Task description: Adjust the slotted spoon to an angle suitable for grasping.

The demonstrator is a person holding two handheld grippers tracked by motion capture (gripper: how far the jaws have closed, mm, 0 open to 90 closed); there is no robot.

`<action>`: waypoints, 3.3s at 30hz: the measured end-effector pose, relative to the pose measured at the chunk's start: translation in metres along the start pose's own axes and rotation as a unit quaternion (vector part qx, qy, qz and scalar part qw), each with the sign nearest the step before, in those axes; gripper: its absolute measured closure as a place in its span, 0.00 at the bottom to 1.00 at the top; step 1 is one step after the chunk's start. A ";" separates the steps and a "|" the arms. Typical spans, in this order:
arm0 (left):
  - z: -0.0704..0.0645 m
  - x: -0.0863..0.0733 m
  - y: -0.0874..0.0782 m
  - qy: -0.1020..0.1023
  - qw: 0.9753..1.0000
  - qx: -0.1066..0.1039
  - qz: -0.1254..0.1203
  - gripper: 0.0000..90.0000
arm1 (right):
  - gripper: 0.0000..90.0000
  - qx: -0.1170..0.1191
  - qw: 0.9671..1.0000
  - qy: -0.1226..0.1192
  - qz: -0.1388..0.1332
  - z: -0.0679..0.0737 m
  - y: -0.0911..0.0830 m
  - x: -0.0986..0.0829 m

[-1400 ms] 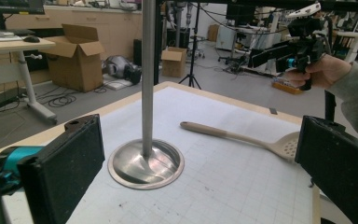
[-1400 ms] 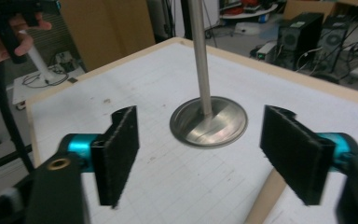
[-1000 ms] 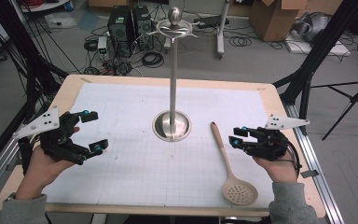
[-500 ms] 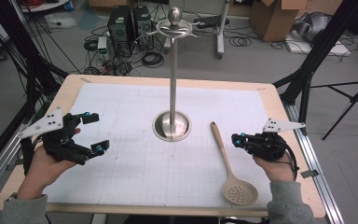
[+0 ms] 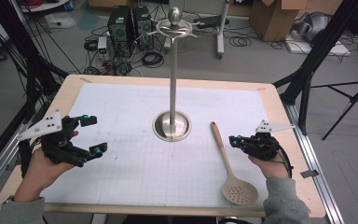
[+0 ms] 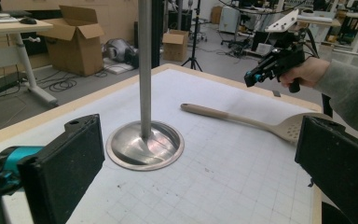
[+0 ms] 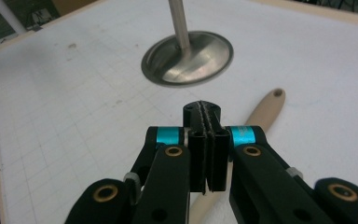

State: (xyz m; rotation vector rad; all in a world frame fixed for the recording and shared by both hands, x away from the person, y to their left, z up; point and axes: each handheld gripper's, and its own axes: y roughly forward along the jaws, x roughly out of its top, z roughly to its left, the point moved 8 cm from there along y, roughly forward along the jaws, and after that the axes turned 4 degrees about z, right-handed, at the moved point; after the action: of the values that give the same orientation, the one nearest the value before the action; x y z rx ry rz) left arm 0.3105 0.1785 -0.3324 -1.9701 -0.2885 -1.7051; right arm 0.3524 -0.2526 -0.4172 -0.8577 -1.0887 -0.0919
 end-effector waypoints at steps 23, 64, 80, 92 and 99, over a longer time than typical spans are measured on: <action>0.002 -0.010 0.005 -0.007 1.000 -0.002 0.017 0.02 | 0.99 -0.038 0.995 0.005 0.089 -0.020 0.031 -0.033; 0.008 -0.015 0.001 -0.016 1.000 0.003 0.019 0.02 | 0.99 0.016 0.993 0.006 0.119 -0.012 0.058 -0.051; 0.009 -0.016 0.000 -0.019 1.000 0.003 0.021 0.02 | 0.99 0.023 0.995 -0.012 0.098 0.003 0.043 -0.044; 0.010 -0.018 0.000 -0.021 1.000 0.003 0.022 0.02 | 0.99 0.038 0.993 -0.019 0.114 0.023 0.035 -0.049; 0.010 -0.019 0.000 -0.023 0.999 0.003 0.023 0.02 | 0.99 0.036 0.988 -0.024 0.149 0.030 0.037 -0.056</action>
State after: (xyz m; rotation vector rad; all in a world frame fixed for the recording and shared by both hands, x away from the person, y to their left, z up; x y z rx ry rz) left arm 0.3161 0.1867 -0.3517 -1.9984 -0.2624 -1.6286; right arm 0.3195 -0.2270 -0.4776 -0.9511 -0.9911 0.2180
